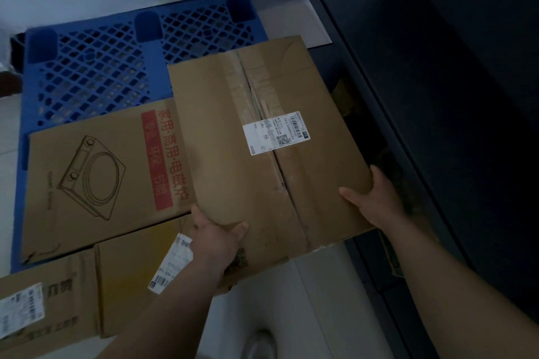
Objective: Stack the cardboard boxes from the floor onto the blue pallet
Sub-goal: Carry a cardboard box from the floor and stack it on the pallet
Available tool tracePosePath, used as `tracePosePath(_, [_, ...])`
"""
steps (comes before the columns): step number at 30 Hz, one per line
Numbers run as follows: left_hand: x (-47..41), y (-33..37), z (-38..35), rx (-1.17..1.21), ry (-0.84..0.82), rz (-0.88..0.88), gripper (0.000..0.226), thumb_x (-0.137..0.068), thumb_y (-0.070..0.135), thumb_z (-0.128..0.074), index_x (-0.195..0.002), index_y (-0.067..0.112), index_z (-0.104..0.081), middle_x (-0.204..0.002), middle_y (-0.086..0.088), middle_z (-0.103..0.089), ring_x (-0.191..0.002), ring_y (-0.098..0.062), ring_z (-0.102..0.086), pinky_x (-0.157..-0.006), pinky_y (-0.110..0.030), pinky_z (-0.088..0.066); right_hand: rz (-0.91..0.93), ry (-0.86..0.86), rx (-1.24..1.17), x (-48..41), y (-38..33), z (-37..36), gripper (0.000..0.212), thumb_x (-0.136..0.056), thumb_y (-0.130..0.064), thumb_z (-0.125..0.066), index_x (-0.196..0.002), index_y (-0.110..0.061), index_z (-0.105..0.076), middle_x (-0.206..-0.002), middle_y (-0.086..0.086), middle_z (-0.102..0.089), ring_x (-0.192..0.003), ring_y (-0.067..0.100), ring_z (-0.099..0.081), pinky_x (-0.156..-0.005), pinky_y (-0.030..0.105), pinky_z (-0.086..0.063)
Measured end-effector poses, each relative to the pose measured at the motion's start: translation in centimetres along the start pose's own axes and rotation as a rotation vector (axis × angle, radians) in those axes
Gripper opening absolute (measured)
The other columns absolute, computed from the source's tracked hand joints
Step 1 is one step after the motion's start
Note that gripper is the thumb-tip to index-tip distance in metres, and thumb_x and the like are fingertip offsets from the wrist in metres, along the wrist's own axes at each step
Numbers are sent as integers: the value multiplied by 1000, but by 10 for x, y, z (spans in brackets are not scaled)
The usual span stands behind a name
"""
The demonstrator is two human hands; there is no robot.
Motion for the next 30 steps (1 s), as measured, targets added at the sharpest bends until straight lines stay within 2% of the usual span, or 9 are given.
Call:
tracePosePath(2, [4, 5, 6, -73, -9, 5, 106, -76, 37, -76, -151, 23, -4, -150, -17, -23, -135, -38, -31, -111, -51, -32, 22, 23, 79, 5, -3, 2, 103, -65, -62, -73, -149, -25, -25, -147, 3, -39, -128, 27, -45, -102, 52, -43])
tracePosePath(6, [16, 31, 23, -291, 31, -102, 88, -85, 39, -64, -151, 20, -10, -152, -14, -22, -139, -36, -23, -113, -48, -27, 122, 66, 135, 30, -28, 10, 91, -68, -66, -64, -145, -31, -30, -147, 0, -38, -131, 25, -41, -103, 52, -42])
tracePosePath(8, [27, 50, 33, -403, 37, -223, 78, -88, 38, -60, -150, 18, -18, -151, -11, -28, -137, -34, -27, -112, -45, -29, 156, 72, 173, 46, -41, 17, 91, -69, -70, -59, -146, -33, -29, -151, -1, -34, -136, 24, -37, -105, 52, -40])
tracePosePath(10, [38, 71, 43, -493, 21, -371, 70, -89, 38, -57, -148, 19, -26, -148, -8, -34, -134, -31, -34, -110, -44, -32, 183, 89, 208, 65, -55, 25, 84, -78, -64, -59, -148, -32, -28, -154, -1, -29, -140, 23, -29, -110, 51, -34])
tracePosePath(16, [77, 129, 80, -629, -101, -701, 63, -91, 38, -54, -146, 19, -29, -131, -10, -50, -118, -30, -50, -99, -44, -43, 224, 191, 270, 144, -89, 58, 79, -88, -58, -54, -152, -26, -21, -160, -1, -17, -148, 18, -10, -120, 42, -12])
tracePosePath(21, [120, 151, 115, -637, -279, -796, 62, -92, 40, -53, -147, 22, -30, -133, -9, -53, -113, -27, -56, -97, -40, -48, 116, 252, 182, 233, -98, 83, 79, -90, -60, -49, -153, -29, -16, -161, -6, -11, -149, 14, -3, -122, 40, -8])
tracePosePath(24, [164, 156, 131, -638, -394, -901, 56, -93, 35, -54, -143, 18, -37, -135, -8, -51, -118, -23, -54, -94, -29, -45, 71, 372, 140, 300, -92, 93, 77, -88, -59, -53, -152, -27, -23, -160, -3, -20, -148, 17, -10, -121, 38, -11])
tracePosePath(27, [220, 153, 139, -664, -497, -1003, 59, -93, 35, -55, -146, 18, -35, -140, -7, -48, -123, -21, -50, -98, -31, -45, -2, 516, 93, 376, -82, 99, 74, -86, -55, -59, -149, -26, -32, -156, 0, -31, -146, 21, -21, -120, 40, -18])
tracePosePath(30, [286, 139, 145, -724, -602, -1104, 60, -94, 37, -52, -147, 19, -32, -144, -5, -44, -128, -21, -47, -102, -34, -42, -126, 606, 24, 457, -63, 98, 72, -87, -55, -58, -149, -27, -33, -156, -1, -31, -146, 20, -21, -120, 37, -18])
Point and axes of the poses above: each hand's wrist, its own x-axis away from the middle knuckle, its own z-axis out of the back of the hand, y = z × x, the point moved 2 cm from there along -x, towards the middle knuckle
